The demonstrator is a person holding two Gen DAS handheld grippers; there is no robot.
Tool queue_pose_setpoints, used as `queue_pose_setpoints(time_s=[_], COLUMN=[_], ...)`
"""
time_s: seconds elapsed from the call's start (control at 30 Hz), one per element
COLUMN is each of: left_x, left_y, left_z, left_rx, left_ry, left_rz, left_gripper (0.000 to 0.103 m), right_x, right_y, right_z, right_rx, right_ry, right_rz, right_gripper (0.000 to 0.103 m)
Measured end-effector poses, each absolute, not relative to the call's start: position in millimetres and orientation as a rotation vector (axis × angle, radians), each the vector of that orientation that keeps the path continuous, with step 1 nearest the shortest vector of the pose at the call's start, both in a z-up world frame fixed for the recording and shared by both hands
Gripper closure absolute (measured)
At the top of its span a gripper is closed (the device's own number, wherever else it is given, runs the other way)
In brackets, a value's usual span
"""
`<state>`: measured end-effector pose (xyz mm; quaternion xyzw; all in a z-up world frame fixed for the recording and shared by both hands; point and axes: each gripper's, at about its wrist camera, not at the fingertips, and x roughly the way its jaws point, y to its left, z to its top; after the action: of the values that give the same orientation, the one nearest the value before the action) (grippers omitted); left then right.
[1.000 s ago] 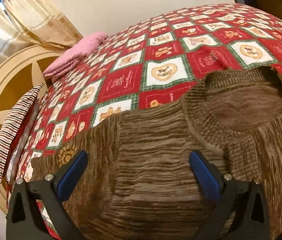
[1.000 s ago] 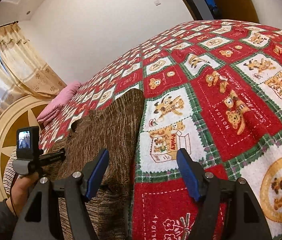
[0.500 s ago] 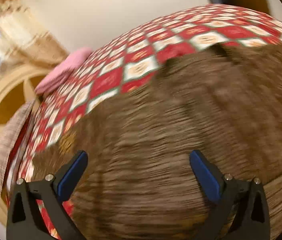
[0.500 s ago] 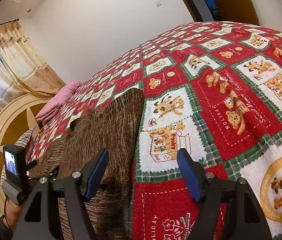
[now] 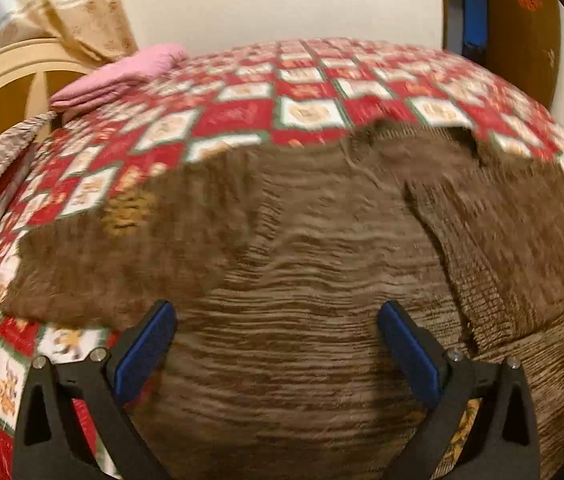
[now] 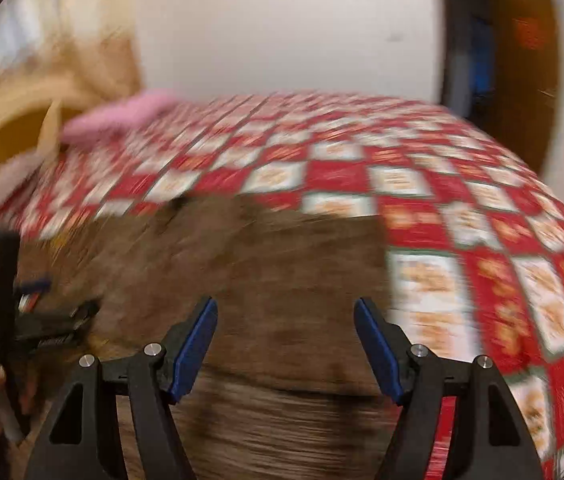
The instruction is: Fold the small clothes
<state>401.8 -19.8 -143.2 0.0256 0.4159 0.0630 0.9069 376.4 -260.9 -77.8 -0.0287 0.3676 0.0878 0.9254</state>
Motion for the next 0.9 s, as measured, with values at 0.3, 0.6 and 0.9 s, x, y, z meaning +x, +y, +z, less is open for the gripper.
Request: queue_pose_setpoints(time_s=[0.3, 0.6, 0.9], left_x=[340.0, 317.1, 321.3], left_y=[68.0, 190.3, 238.4], left_z=[-125.8, -142.2, -146.8], left_rx=[-0.017, -0.283, -0.697], left_ry=[0.789, 0.843, 0.798], left_rz=[0.211, 0.372, 0.285], left_gripper=[0.0, 0.0, 0.015], right_x=[407.6, 384.2, 375.3], right_y=[-175.8, -157.2, -156.1], right_z=[-136.0, -145.7, -145.4], right_rx=[-0.142, -0.188, -0.204], right_ry=[0.913, 0.882, 0.849], right_rz=[0.311, 0.348, 0.336], right_gripper=[0.044, 0.042, 0.04])
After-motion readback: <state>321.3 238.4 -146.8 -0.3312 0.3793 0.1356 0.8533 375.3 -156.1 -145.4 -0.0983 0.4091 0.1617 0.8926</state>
